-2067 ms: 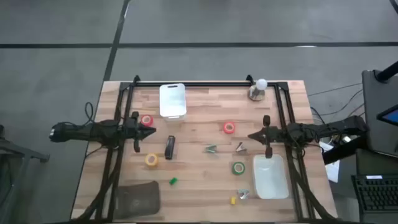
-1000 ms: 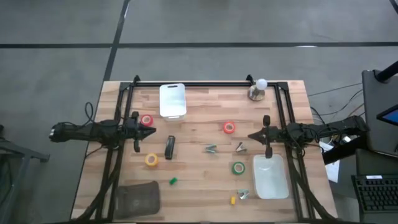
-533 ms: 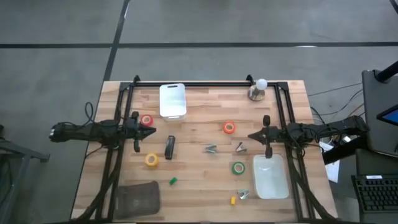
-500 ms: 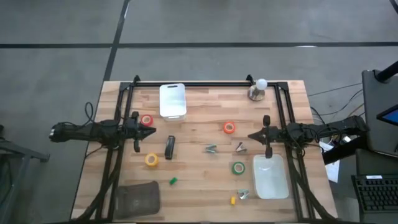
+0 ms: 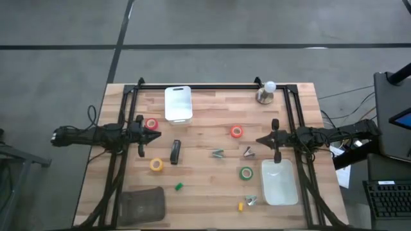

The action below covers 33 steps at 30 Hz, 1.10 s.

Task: Pick and place Stapler, Stapler remover, tape

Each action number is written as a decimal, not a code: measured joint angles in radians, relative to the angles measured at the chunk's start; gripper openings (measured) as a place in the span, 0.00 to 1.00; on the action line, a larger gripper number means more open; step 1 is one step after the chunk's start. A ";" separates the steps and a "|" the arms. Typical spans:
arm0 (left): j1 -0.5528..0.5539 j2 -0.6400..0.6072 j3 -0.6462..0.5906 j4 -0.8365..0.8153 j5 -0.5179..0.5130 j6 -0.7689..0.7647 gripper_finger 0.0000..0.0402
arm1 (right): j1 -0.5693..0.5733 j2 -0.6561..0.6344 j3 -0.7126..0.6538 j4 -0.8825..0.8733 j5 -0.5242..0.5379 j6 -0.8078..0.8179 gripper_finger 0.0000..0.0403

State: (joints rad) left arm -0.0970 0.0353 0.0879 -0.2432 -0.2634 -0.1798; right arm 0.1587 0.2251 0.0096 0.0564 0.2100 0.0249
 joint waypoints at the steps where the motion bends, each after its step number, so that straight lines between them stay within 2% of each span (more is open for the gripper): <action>1: 0.000 0.000 0.000 0.000 0.000 0.000 0.08 | 0.000 0.000 0.000 0.000 0.000 -0.001 0.02; 27: 0.000 0.000 0.000 0.000 0.000 0.000 0.08 | 0.000 0.000 0.000 0.000 0.000 -0.002 0.02; 33: 0.000 0.000 0.000 0.000 0.000 0.000 0.08 | 0.000 0.000 0.000 0.012 0.000 -0.062 0.02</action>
State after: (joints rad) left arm -0.0971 0.0353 0.0879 -0.2432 -0.2634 -0.1795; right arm 0.1585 0.2253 0.0097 0.0680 0.2100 -0.0375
